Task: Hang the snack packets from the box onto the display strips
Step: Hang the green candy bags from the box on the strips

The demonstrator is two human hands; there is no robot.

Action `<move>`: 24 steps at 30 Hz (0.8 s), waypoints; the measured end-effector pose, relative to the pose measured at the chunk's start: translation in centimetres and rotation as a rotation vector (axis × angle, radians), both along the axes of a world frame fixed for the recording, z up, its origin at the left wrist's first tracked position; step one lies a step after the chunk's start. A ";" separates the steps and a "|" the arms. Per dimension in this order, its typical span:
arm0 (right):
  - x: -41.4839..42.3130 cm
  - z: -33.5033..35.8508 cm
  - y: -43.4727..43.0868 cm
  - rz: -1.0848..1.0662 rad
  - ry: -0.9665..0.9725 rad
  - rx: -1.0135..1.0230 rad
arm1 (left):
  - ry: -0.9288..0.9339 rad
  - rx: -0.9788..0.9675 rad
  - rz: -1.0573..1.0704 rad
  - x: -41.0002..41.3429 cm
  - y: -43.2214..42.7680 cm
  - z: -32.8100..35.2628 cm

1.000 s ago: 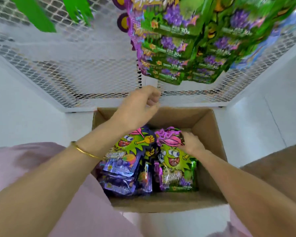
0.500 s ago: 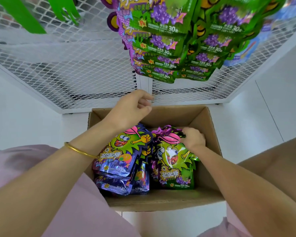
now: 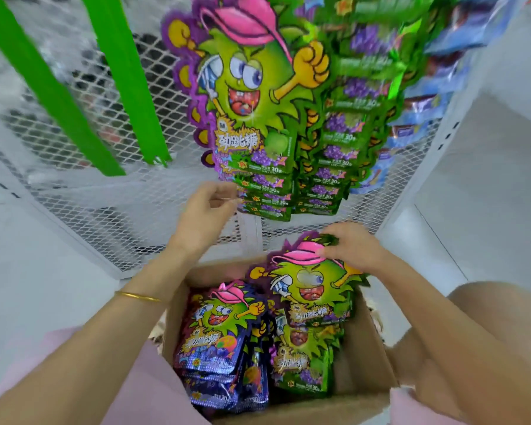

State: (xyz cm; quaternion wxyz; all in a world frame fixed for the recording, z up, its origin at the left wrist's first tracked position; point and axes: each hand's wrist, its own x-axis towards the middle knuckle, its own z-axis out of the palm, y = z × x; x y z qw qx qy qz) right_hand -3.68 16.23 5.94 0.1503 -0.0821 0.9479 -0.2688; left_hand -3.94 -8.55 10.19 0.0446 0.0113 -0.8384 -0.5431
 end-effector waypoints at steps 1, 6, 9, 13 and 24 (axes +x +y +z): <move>-0.2 1.9 -0.4 0.001 0.058 0.011 | 0.070 0.005 0.029 -0.9 0.1 2.2; -0.9 10.6 -2.2 -0.064 0.339 -0.090 | 0.396 -0.033 0.101 -6.0 1.3 13.3; -0.9 15.3 -2.7 -0.055 0.473 -0.122 | 0.492 -0.016 0.151 -8.4 2.3 18.0; -0.8 20.5 -2.8 -0.058 0.579 -0.099 | 0.551 0.013 0.155 -9.9 3.3 21.7; -3.6 29.9 -6.4 -0.082 0.890 0.008 | 0.300 0.024 0.005 -8.0 2.1 25.9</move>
